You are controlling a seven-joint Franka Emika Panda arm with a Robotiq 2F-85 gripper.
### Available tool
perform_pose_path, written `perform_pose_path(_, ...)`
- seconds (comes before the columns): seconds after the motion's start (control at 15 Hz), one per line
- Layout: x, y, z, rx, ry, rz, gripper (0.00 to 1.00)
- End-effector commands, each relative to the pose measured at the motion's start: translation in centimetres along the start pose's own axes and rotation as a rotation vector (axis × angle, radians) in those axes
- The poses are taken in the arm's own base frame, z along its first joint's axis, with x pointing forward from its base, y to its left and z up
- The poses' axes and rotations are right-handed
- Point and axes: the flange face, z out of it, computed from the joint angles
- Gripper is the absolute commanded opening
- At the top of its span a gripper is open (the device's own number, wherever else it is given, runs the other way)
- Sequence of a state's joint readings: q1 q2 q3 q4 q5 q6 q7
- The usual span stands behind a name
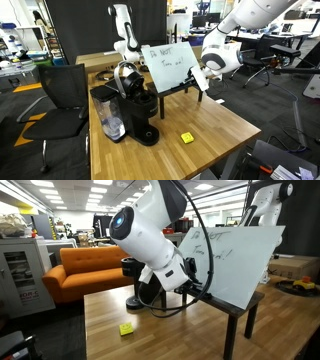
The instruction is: Pick the marker on the table and place it on the board stand
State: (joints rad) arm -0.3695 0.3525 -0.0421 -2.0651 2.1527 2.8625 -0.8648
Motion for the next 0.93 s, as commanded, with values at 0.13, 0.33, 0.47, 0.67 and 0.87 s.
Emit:
perform_pose_path(0.13, 0.1, -0.1, 1.4, 0.012, 0.002, 0.0, 0.44)
perform_pose_path(0.33, -0.1, -0.1, 1.3, 0.013, -0.003, -0.006, 0.58)
perform_pose_path(0.47, -0.3, -0.5, 1.1, 0.024, -0.007, -0.013, 0.72)
perform_pose_path(0.67, -1.0, -1.0, 0.4, 0.04, -0.02, -0.028, 0.92)
perform_pose_path(0.87, -1.8, -1.3, -0.3, 0.05, -0.033, -0.046, 1.0)
